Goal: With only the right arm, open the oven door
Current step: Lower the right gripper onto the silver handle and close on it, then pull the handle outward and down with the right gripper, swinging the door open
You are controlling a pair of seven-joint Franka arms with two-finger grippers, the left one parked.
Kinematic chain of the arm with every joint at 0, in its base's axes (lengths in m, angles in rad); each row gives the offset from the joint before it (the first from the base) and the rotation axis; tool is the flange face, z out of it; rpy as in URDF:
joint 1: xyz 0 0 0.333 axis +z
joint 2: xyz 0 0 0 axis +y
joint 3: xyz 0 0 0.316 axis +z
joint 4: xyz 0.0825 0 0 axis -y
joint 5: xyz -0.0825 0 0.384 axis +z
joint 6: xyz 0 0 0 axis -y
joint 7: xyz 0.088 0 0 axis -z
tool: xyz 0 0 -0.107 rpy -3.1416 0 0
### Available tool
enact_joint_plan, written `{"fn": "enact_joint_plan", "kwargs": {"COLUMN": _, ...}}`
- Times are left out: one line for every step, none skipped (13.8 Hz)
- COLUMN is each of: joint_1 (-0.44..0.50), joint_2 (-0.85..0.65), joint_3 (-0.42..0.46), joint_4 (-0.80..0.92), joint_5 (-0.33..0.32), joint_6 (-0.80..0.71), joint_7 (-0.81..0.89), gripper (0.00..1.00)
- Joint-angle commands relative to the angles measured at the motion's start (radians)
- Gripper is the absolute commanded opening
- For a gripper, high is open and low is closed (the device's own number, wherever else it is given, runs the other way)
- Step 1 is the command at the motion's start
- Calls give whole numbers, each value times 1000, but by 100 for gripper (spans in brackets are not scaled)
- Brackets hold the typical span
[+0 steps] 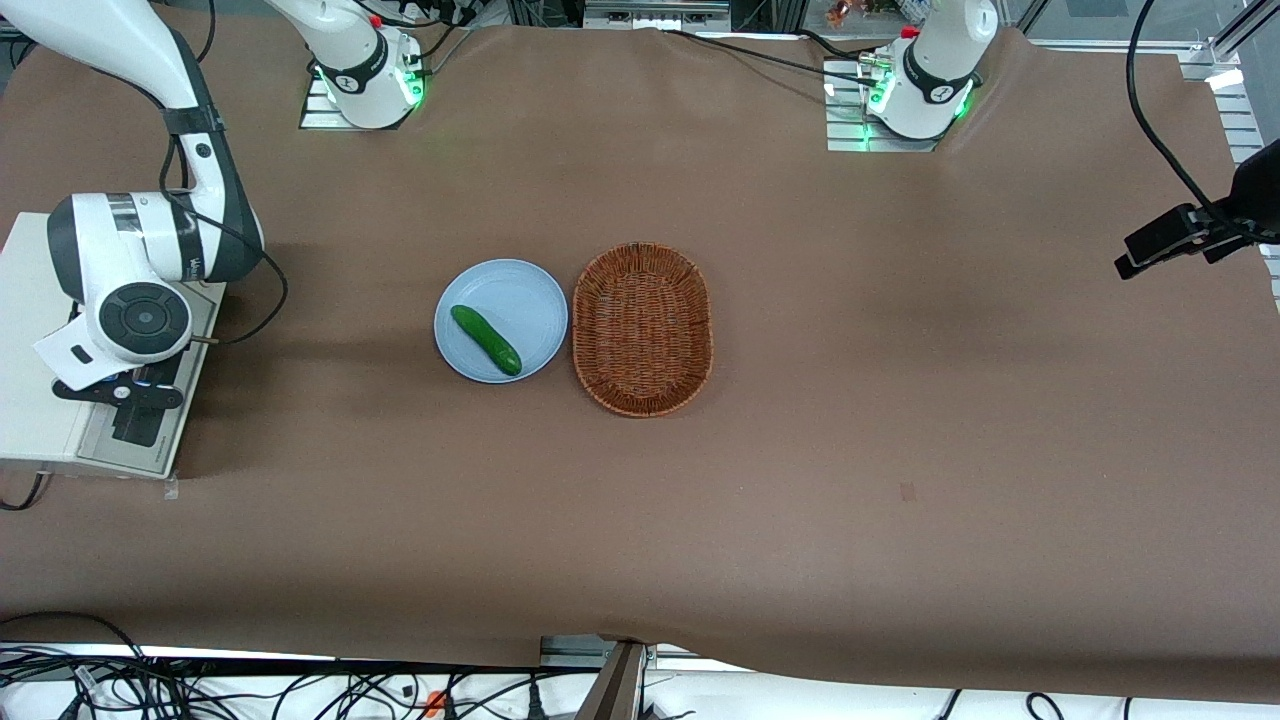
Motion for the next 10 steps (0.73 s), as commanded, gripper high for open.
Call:
{"fn": "enact_joint_plan", "kwargs": {"joint_1": -8, "joint_2": -4, "joint_3": 4, "joint_4": -3, "joint_5": -23, "joint_6": 11, "joint_7": -3, "gripper": 0}}
{"fn": "enact_joint_plan", "kwargs": {"joint_1": -8, "joint_2": -4, "joint_3": 4, "joint_4": -3, "joint_5": -24, "joint_6": 10, "joint_7": -3, "gripper": 0}}
{"fn": "enact_joint_plan", "kwargs": {"joint_1": -10, "joint_2": -3, "joint_3": 4, "joint_4": -3, "joint_5": -24, "joint_6": 11, "joint_7": -3, "gripper": 0}}
{"fn": "enact_joint_plan", "kwargs": {"joint_1": -14, "joint_2": 4, "joint_3": 4, "joint_4": -3, "joint_5": -24, "joint_6": 16, "joint_7": -3, "gripper": 0}}
{"fn": "enact_joint_plan", "kwargs": {"joint_1": -16, "joint_2": 10, "joint_3": 4, "joint_4": -3, "joint_5": -24, "joint_6": 25, "joint_7": -1, "gripper": 0}}
{"fn": "enact_joint_plan", "kwargs": {"joint_1": -17, "joint_2": 11, "joint_3": 4, "joint_4": -3, "joint_5": -24, "joint_6": 26, "joint_7": -1, "gripper": 0}}
{"fn": "enact_joint_plan", "kwargs": {"joint_1": -17, "joint_2": 14, "joint_3": 4, "joint_4": -1, "joint_5": -24, "joint_6": 28, "joint_7": -1, "gripper": 0}}
{"fn": "enact_joint_plan", "kwargs": {"joint_1": -17, "joint_2": 20, "joint_3": 4, "joint_4": -1, "joint_5": -24, "joint_6": 31, "joint_7": -1, "gripper": 0}}
{"fn": "enact_joint_plan", "kwargs": {"joint_1": -17, "joint_2": 27, "joint_3": 4, "joint_4": -1, "joint_5": -24, "joint_6": 43, "joint_7": -1, "gripper": 0}}
{"fn": "enact_joint_plan", "kwargs": {"joint_1": -22, "joint_2": 33, "joint_3": 4, "joint_4": -1, "joint_5": -24, "joint_6": 52, "joint_7": -1, "gripper": 0}}
